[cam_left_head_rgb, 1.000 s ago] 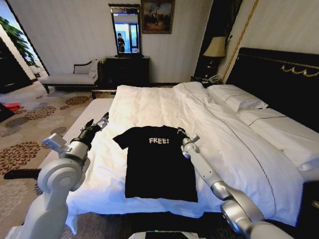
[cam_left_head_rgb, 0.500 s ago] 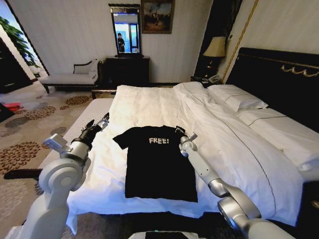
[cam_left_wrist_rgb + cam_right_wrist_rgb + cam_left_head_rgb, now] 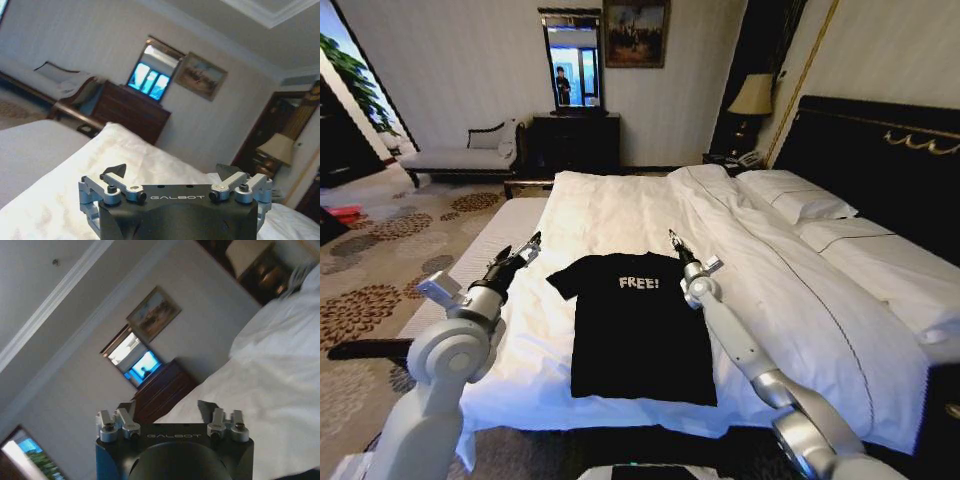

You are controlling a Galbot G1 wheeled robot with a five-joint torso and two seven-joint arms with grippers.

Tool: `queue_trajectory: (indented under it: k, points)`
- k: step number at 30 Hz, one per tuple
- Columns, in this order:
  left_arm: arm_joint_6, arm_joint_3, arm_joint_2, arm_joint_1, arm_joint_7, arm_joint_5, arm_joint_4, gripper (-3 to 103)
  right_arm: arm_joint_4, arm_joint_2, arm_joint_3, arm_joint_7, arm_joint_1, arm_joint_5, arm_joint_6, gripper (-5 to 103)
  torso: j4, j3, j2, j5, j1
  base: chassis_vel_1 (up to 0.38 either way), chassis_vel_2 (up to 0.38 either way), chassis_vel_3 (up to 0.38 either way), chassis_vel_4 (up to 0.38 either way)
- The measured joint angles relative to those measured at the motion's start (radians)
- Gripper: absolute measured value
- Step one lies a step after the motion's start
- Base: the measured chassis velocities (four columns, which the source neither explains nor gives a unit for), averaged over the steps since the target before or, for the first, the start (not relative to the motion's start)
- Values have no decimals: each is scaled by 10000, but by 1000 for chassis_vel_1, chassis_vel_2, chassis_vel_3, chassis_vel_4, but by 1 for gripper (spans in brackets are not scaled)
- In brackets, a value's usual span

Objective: Fold the clothes on the bed.

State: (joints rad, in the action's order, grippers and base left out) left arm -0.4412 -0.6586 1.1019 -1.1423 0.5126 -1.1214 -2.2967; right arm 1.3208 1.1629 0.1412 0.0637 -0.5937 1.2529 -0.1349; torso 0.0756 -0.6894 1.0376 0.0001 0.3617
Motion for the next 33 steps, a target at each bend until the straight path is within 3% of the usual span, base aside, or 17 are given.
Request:
queue_trajectory:
  k: [5, 7, 10, 16, 20, 23, 33]
  points:
    - [120, -29, 127, 38, 2, -38, 720, 100, 573, -490, 582, 429, -767, -1050, -54, 82, 1, 0, 0, 4, 0, 0, 0, 0, 0]
    - [113, -5, 323, 143, 51, -236, 1481, 100, 1146, -698, 1116, 618, -1603, -1704, -41, 92, 2, 0, 0, 0, 0, 0, 0, 0, 0]
    - [54, 170, 553, 262, 215, -469, 2336, 100, 1741, -668, 1628, 747, -2449, -1803, 8, 99, 1, -1, -1, 2, 0, 0, 0, 0, 0]
    - [182, 316, 728, 532, 193, -339, 4115, 100, 2472, -218, 2313, 865, -3494, -1844, 54, 100, 2, -1, 0, -1, -2, 0, 0, 0, 0]
    - [187, 229, 762, 609, 100, -773, 4904, 100, 2480, 29, 2249, 865, -3586, -1817, 65, 100, -12, -2, 0, 3, -2, 0, 0, 0, 0]
    - [366, 366, 1057, 941, -255, -984, 5824, 100, 2516, 209, 2375, 879, -3781, -1789, 73, 100, -3, -2, 0, -3, -2, 0, 0, 0, 0]
    - [546, 585, 2021, 2021, -999, -890, 7868, 100, 2506, -24, 2668, 982, -4079, -1703, 82, 100, -2, -2, 0, -1, -1, 0, 0, 0, 0]
